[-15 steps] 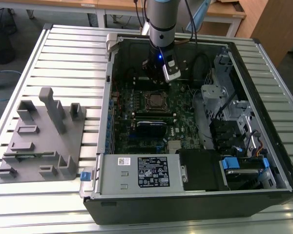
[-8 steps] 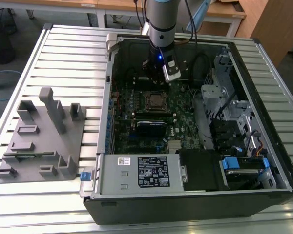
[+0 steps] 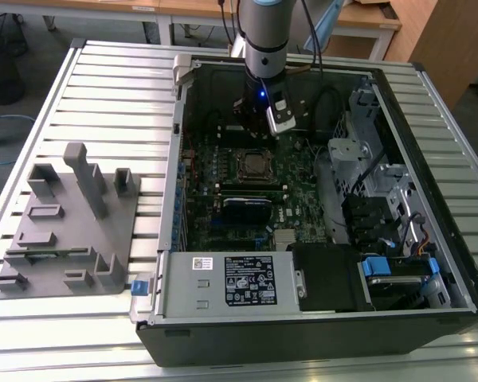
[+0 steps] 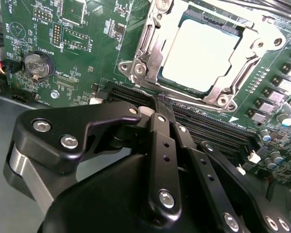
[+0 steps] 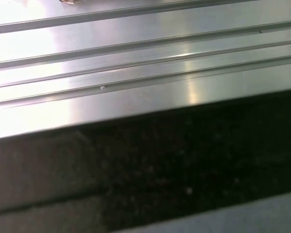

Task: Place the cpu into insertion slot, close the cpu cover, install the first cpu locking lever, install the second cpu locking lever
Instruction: 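Install the first cpu locking lever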

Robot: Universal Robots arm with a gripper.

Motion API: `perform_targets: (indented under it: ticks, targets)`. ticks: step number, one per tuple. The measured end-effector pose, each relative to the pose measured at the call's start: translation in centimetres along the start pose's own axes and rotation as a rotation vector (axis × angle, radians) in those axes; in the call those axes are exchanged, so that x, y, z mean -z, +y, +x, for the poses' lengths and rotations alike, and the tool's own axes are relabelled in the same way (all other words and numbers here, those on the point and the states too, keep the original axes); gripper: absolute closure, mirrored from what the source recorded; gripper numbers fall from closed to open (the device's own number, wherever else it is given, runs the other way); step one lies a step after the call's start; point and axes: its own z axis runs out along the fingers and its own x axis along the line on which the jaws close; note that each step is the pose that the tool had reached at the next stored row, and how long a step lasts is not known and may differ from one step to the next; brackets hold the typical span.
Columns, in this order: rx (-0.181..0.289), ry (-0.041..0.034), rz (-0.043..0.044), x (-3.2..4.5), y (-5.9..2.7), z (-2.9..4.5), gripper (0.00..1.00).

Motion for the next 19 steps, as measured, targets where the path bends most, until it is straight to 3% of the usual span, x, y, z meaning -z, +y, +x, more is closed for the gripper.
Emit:
perform_targets:
  ticks: [10, 19]
  targets:
    - [-0.016, -0.0021, 0.0011, -0.06, 0.21, -0.04, 0.89]
    - [-0.096, -0.0117, 0.0069, -0.19, 0.23, -0.01, 0.89]
